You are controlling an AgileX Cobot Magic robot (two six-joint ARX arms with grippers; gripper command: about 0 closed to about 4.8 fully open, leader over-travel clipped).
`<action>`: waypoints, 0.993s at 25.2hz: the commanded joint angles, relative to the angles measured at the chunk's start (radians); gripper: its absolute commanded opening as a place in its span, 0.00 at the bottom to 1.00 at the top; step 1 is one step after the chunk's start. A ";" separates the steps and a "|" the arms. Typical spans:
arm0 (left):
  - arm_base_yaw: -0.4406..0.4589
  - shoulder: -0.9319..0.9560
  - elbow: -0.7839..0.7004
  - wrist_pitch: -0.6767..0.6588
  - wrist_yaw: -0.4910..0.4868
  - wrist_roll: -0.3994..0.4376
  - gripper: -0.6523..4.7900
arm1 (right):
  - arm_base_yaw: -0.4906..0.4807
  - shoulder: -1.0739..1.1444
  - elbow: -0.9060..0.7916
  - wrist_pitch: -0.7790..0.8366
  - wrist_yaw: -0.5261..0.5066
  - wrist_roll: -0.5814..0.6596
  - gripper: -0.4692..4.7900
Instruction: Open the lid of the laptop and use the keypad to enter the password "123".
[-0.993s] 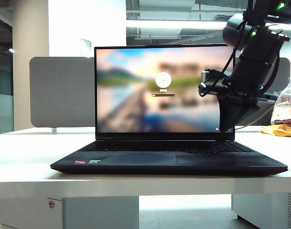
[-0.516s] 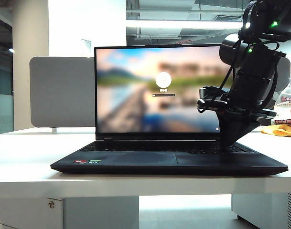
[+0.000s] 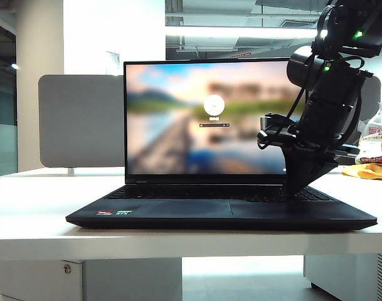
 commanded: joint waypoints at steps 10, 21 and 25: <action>0.002 -0.002 0.002 0.029 -0.003 0.001 0.12 | 0.003 -0.058 0.029 -0.074 0.048 -0.018 0.08; 0.002 -0.002 0.002 0.033 -0.002 0.000 0.12 | 0.002 -0.009 0.026 -0.092 0.046 -0.018 0.08; 0.002 -0.002 0.002 0.033 -0.002 0.000 0.12 | 0.002 -0.004 0.026 -0.097 0.044 -0.018 0.08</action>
